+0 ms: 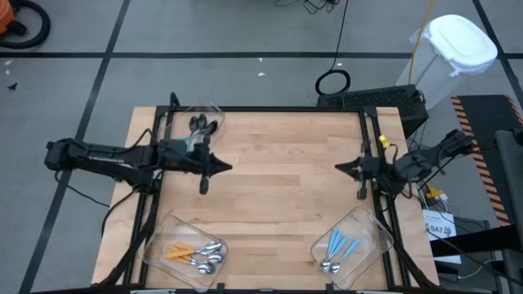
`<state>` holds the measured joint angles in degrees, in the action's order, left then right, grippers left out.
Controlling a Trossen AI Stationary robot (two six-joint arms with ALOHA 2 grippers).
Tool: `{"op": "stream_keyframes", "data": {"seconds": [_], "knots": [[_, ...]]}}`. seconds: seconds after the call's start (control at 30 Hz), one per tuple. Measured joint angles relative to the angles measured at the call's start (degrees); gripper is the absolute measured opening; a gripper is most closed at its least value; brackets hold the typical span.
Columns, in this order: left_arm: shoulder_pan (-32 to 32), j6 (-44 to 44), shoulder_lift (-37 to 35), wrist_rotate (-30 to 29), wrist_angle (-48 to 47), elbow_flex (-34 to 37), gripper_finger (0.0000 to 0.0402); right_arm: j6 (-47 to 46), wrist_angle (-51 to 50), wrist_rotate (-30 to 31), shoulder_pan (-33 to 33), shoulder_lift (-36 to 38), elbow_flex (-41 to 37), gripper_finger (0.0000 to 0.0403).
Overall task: Sort silverware by color (type)
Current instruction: Return to Home Position
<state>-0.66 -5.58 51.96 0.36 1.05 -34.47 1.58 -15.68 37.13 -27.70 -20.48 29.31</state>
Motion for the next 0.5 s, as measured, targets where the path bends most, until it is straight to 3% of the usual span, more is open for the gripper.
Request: {"op": "stream_keyframes", "data": {"seconds": [0.3, 0.5], "knots": [[6.58, -4.06, -6.05, -2.22, 4.18, 10.13, 0.0000, -0.92, 25.64, -1.50, 0.00, 0.93, -18.76, 0.0000], [12.45, -5.17, -12.19, -9.50, 4.97, 14.59, 0.0000, -0.28, 40.79, -1.37, 0.00, 0.91, -26.78, 0.0000]]}}
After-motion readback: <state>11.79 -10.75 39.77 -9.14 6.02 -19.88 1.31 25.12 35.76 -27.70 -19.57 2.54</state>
